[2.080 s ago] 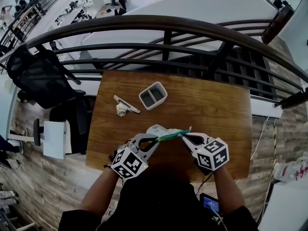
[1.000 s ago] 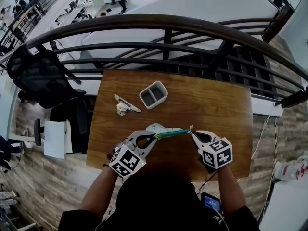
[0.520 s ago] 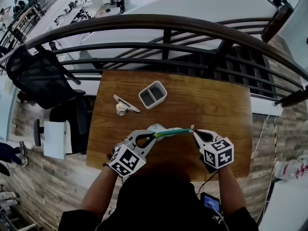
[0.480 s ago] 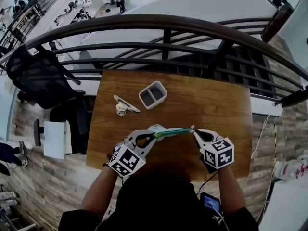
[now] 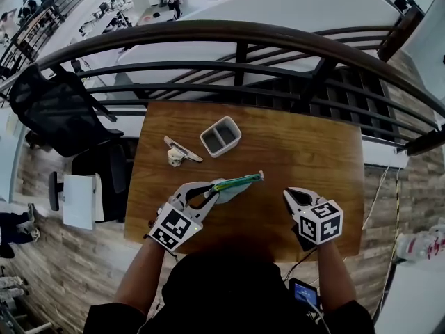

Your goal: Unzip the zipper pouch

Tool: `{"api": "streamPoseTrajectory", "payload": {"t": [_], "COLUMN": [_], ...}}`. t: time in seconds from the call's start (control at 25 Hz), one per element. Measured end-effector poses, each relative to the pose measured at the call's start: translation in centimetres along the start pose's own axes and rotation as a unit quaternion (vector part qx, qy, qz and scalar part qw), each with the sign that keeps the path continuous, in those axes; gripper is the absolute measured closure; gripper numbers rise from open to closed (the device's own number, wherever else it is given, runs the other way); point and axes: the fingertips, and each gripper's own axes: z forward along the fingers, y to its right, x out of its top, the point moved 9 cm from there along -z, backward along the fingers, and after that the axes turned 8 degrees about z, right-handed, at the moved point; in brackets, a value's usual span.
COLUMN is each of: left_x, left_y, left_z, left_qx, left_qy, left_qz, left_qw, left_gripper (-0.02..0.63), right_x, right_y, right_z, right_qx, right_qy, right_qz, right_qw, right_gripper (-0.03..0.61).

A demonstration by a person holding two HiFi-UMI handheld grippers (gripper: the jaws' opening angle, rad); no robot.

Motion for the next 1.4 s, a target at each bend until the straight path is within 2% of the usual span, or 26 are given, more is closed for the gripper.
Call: {"api": "streamPoseTrajectory", "payload": {"t": [0.08,0.28,0.48,0.68,0.8,0.92,1.04,1.2,1.4], "left_x": [0.0,-0.2,1.4,1.6,0.9,0.5,0.3,-1.3,-2.1], "left_y": [0.0,0.8,2.3,3.9,5.2,6.9,8.6,9.6,9.9], "left_z": [-0.2,-0.9,-2.3,-4.2,-6.0,-8.4,-10.8,-13.4,-17.2], "left_qx": [0.002,0.009,0.015,0.073,0.129,0.196,0.241,0.27,0.282], "left_qy": [-0.002,-0.01,0.023,0.043,0.054,0.07,0.089,0.098,0.14], "left_qz": [-0.003,-0.007,-0.017,-0.04,-0.069,-0.108,-0.131,-0.136,-0.137], "left_qw": [1.0,0.9999,0.9995,0.9956,0.9878,0.972,0.9574,0.9482,0.9392], "left_gripper": [0.492,0.407,0.372,0.37,0.371,0.4,0.425,0.446,0.468], "right_x": [0.1,0.3,0.6,-0.4,-1.0,-1.2,-1.6,-2.4,-3.0], "right_y": [-0.1,-0.5,-0.9,-0.6,-0.4,-0.3,-1.2,-3.4,-6.4], "right_z": [-0.1,-0.7,-1.7,-3.5,-4.5,-5.2,-5.8,-6.2,-8.2], "right_qx": [0.004,0.017,0.035,0.054,0.075,0.102,0.12,0.124,0.097], "right_qy": [0.002,0.016,0.03,0.061,0.093,0.118,0.135,0.151,0.201], "right_qz": [-0.004,-0.011,-0.021,-0.022,-0.023,-0.033,-0.04,-0.059,-0.067], "right_qw": [1.0,1.0,0.999,0.996,0.993,0.987,0.983,0.979,0.972], "right_gripper": [0.582,0.581,0.581,0.581,0.578,0.578,0.581,0.581,0.581]}}
